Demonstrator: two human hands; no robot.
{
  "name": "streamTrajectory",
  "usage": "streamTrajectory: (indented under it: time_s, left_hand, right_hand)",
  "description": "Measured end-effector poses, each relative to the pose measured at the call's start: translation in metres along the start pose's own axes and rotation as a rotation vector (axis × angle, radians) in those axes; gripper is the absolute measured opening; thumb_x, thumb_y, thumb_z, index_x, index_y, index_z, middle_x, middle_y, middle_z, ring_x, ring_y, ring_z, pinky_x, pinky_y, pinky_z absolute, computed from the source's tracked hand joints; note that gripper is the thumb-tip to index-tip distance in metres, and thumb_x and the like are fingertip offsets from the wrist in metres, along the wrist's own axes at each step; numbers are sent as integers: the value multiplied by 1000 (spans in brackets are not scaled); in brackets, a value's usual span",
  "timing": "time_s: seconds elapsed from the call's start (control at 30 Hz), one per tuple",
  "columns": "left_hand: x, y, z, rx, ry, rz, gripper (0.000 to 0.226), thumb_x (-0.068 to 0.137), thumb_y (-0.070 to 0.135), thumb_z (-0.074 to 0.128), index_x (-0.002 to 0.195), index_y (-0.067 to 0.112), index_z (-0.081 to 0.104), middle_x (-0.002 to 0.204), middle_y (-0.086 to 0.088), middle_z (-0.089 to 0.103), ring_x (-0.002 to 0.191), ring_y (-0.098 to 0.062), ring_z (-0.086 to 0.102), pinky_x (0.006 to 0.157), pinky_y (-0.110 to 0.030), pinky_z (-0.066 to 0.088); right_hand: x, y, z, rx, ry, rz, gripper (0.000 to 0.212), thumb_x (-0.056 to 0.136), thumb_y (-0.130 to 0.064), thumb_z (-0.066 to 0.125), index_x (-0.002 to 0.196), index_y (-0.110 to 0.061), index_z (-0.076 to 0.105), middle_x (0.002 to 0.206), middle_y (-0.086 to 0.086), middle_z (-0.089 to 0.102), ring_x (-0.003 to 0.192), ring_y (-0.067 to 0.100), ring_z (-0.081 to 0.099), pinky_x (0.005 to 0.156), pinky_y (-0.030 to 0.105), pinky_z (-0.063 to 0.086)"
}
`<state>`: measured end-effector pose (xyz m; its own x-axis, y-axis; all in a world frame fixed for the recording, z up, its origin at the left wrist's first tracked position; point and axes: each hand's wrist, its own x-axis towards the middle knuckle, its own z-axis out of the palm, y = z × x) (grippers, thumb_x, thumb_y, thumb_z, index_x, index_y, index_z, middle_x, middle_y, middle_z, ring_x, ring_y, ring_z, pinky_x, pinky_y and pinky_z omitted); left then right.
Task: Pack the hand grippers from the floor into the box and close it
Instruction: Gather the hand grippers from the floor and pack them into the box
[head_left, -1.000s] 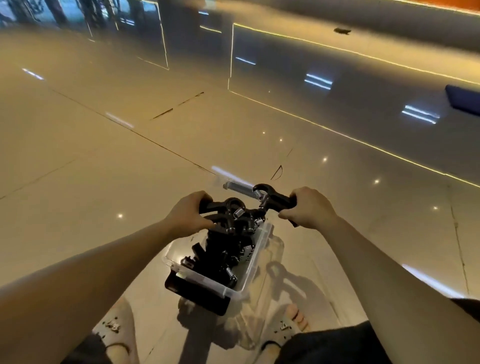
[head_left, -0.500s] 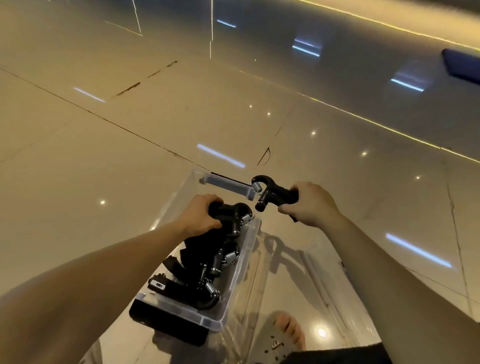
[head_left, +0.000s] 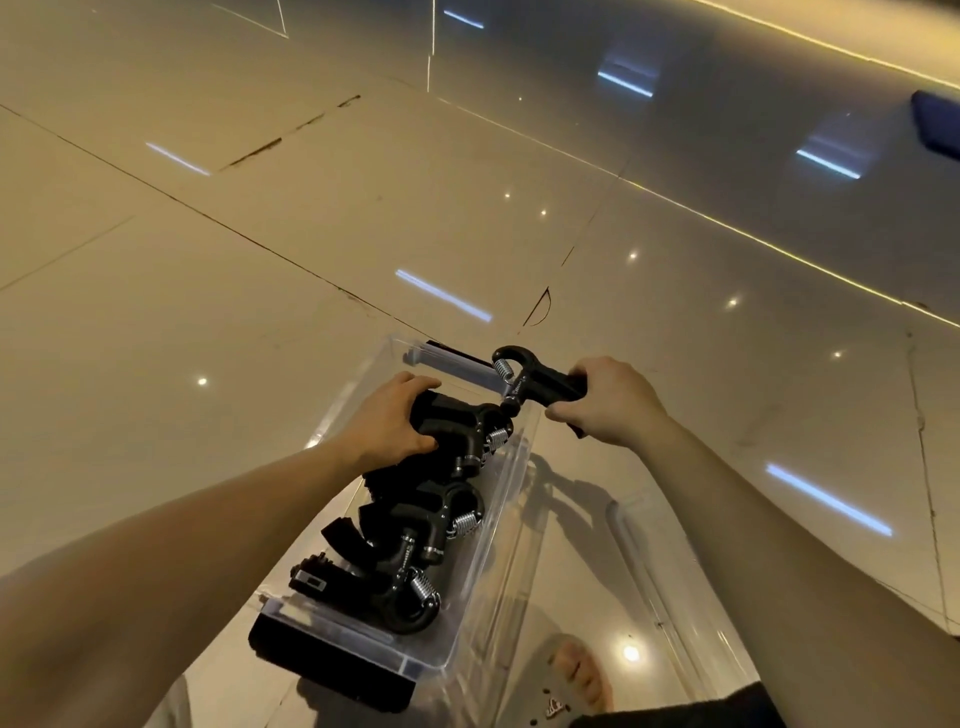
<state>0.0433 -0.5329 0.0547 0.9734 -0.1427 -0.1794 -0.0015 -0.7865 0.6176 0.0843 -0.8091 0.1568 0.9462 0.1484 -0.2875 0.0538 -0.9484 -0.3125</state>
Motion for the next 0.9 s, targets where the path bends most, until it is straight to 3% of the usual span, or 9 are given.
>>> streamTrajectory:
  time_s: [0.37,0.53,0.63,0.77,0.9]
  left_hand:
    - [-8,-3,2,1,54,-24,91,72,42,87,150,24,44,146,3,48,133,-20,47,110,-30,35]
    - [-11,3,-4,-5,27,-35,101,69,48,88,154,26,37,152,3,44,138,-20,42,114,-34,34]
    - [-18,14,-15,-82,103,-45,95,71,55,84,152,30,41,155,4,43,142,-17,38,117,-37,30]
    - [-34,42,-29,-232,250,-86,68,84,61,69,141,26,56,140,7,58,126,-13,53,111,-37,42]
    - [-51,76,-22,-460,188,-142,64,90,55,65,142,21,56,113,13,72,105,-4,65,103,-31,48]
  right_hand:
    - [1,-11,3,2,-7,-47,28,74,-40,74,96,-24,65,63,-4,70,63,12,69,62,31,53]
    - [-3,-15,5,-8,0,-76,29,75,-40,75,98,-24,65,64,-4,71,63,12,69,67,36,58]
    - [-5,-16,3,-19,3,-95,30,76,-40,75,99,-24,66,66,-4,71,63,12,69,69,38,59]
    - [-8,-21,2,-31,15,-113,30,75,-40,75,98,-23,66,68,-3,71,67,15,69,70,37,58]
    - [-13,-33,7,-89,94,-105,35,74,-47,73,98,-23,64,75,-3,68,69,19,67,68,37,58]
